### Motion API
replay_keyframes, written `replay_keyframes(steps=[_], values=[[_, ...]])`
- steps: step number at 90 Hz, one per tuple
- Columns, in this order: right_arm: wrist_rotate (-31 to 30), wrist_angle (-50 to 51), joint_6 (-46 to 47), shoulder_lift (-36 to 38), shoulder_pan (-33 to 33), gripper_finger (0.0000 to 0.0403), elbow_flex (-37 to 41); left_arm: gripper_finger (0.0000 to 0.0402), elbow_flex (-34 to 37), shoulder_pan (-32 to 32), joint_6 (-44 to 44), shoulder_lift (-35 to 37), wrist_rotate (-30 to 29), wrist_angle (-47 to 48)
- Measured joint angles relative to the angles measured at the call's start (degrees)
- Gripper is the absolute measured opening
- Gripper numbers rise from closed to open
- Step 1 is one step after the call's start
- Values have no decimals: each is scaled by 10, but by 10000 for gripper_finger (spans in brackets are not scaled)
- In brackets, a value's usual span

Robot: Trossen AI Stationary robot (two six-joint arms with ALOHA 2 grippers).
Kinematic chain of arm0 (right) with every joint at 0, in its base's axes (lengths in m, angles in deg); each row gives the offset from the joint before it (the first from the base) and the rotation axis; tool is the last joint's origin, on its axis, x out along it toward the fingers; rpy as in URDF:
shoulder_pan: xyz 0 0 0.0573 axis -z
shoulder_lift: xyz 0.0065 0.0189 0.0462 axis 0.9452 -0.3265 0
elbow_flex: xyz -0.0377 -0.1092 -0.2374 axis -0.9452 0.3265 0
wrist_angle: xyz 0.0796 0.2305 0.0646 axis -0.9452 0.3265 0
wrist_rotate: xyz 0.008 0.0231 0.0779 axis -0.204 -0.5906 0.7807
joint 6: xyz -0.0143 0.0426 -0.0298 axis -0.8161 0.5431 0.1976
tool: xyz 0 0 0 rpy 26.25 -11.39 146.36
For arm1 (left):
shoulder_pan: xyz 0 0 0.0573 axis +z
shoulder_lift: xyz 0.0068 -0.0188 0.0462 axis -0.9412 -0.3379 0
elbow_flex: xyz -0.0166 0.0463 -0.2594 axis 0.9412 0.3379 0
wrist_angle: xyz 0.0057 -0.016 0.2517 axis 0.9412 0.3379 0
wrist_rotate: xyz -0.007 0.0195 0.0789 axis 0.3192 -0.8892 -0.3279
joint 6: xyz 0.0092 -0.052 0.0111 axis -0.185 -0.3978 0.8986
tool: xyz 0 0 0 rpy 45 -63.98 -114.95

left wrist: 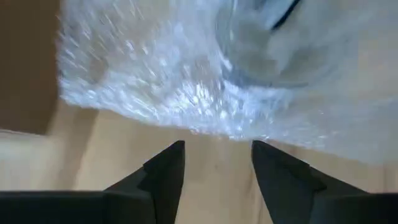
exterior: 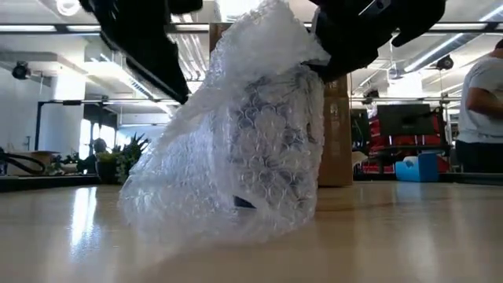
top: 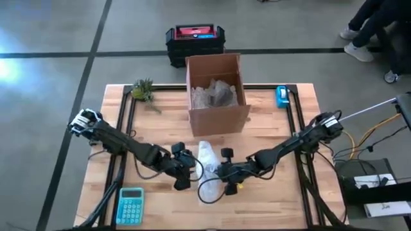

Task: Wrap mug
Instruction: Wrap the white mug with the bubble wrap

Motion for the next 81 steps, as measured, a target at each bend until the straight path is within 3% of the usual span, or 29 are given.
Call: replay_keyframes(steps=[20,41,65,81], values=[[-1,0,0,0,-1,18,0,119,30,0,33,-11,31,-171],[0,2,0,0,-1,18,1,85,14,0,73,-3,31,-183],[0,-4,1,0,-1,18,1,68,22,7,97,-50,22,-269],[0,38,-1,3,-1,18,-17,62,23,10,91,-70,12,-271]])
